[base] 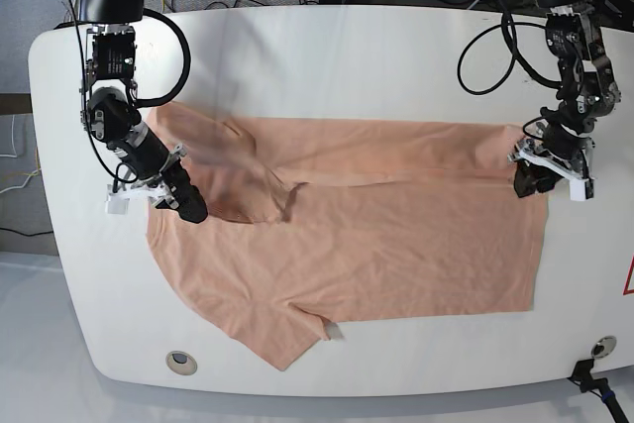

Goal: Fold the T-shirt properly
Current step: 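Carry the held edge across the shirt and lay it down, opening both grippers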

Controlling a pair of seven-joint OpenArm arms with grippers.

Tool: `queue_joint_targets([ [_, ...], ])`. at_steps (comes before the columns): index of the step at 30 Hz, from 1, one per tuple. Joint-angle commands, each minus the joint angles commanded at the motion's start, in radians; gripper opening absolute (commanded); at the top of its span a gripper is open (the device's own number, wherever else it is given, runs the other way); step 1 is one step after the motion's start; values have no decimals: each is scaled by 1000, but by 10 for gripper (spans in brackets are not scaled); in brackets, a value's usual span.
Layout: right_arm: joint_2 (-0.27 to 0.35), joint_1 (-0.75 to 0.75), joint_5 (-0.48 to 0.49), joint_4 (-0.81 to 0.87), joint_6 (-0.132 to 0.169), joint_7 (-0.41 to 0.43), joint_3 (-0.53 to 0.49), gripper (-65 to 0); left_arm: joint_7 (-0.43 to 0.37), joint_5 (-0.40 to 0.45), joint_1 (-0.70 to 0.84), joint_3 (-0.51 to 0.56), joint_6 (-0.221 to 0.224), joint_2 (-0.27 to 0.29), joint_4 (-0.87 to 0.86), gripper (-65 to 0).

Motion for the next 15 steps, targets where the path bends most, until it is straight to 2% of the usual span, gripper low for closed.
queue_joint_targets([
  [2, 21, 3, -26, 9, 0, 0, -25, -254, -2, 0, -5, 2, 0, -32, 2, -194],
  [4, 49, 3, -61, 55, 0, 0, -60, -182, -3, -2, -6, 2, 0, -63, 21, -189],
  [8, 127, -20, -213, 216, 0, 0, -115, -174, -25, -2, 48, -2, 0, -130, 117, -189],
  [10, 175, -83, -316, 302, 0, 0, -118, -174, -98, 5, 137, 2, 0, -158, 180, -189],
  [12, 210, -143, -425, 371, 0, 0, -118, -174, -170, 66, 219, 5, -2, -170, 230, -189],
  [15, 222, -259, -577, 433, 6, 0, -77, -174, -265, 181, 321, 5, -3, -164, 265, -189],
])
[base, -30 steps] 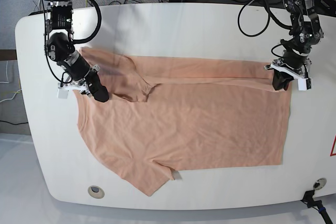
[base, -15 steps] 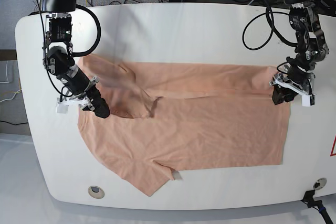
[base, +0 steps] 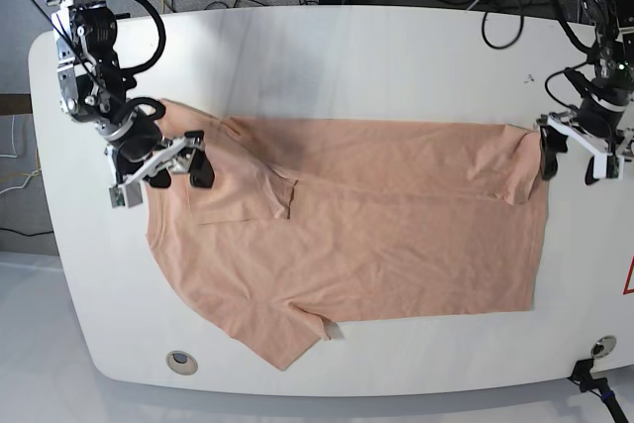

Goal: Fold the T-shirt properly
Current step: 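Carry the held edge across the shirt and lay it down, opening both grippers, then lower both grippers and grasp the folded shirt's edge again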

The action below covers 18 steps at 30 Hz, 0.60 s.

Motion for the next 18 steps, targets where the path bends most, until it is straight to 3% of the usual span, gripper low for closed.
queue_joint_targets([
  [4, -6, -120, -129, 6, 5, 0, 81, -174, -80, 38, 78, 0, 0, 9, -8, -189],
  [6, -17, -153, -147, 6, 5, 2, 107, -174, -104, 41, 104, -5, 0, 28, -14, -189],
  [10, -64, -180, -164, -2, 75, 2, 195, -174, -138, 41, 129, 21, 0, 41, -28, -189],
  [18, -167, -153, -384, -35, 163, 2, 222, -174, -138, 137, 78, 77, 0, 86, -117, -189],
])
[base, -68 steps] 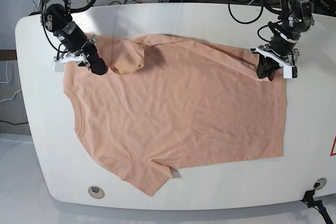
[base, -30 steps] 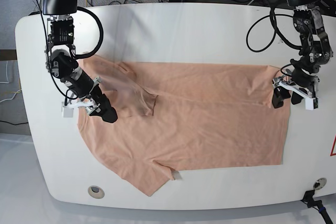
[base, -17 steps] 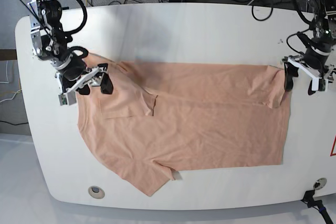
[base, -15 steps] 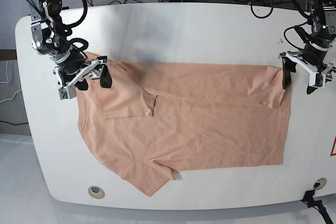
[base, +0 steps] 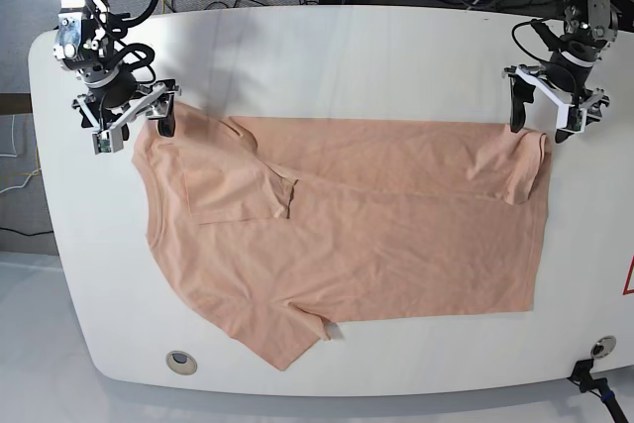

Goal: Fold the T-shirt properly
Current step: 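Lower both grippers and grasp the folded shirt's edge again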

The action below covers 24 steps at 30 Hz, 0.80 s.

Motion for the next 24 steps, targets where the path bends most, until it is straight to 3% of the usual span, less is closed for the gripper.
queue_joint_targets([
  [4, -23, 32, -75, -69, 41, 0, 2, -174, -2, 0, -17, 8, 0, 2, -20, -189],
  [14, -26, 48, -78, -143, 43, 5, 2, -174, -2, 2, -60, 17, 0, 2, -43, -189],
  [24, -100, 41, -87, -172, 43, 5, 2, -175, -2, 2, -64, 17, 0, 2, -43, -189],
])
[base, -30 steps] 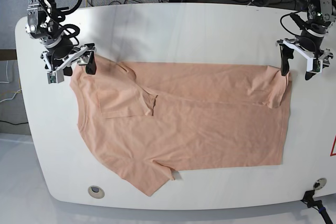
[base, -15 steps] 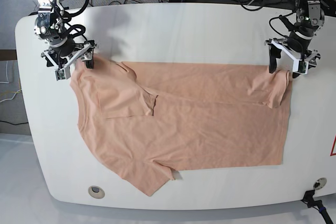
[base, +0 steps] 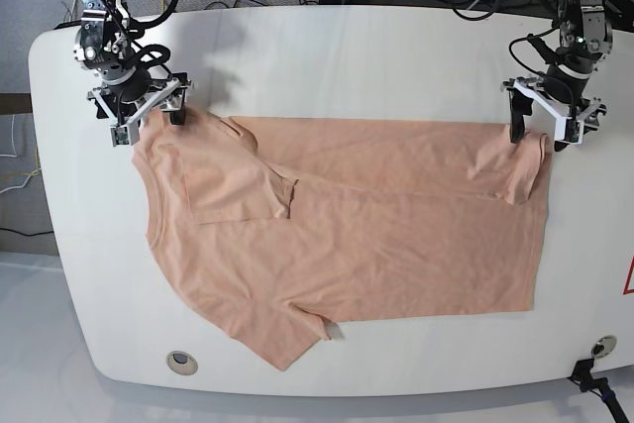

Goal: Fold the T-shirt properly
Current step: 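Lower both grippers and grasp the folded shirt's edge again, then drag the grasped shirt edge with both grippers toward the robot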

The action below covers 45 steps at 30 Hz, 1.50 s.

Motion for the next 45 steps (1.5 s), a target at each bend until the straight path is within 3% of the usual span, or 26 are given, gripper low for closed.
queue_joint_targets([
  [3, -5, 2, 5, -29, 0, 0, 0, -216, 0, 0, 0, -2, 0, 0, -2, -189],
  [13, -6, 0, 8, -34, 0, 0, 0, -649, 3, -3, 0, -6, 0, 0, -5, -189],
  [37, -8, -2, 9, -34, 0, 0, 0, -650, 6, -6, -86, 0, 0, 0, -157, -203],
  [43, -8, 2, 9, -34, 0, 0, 0, -650, 6, -6, -87, 0, 0, 0, -157, -541],
  [45, -8, 2, 9, -34, 0, 0, 0, -650, 6, -6, -87, 0, 0, 0, -157, -605],
])
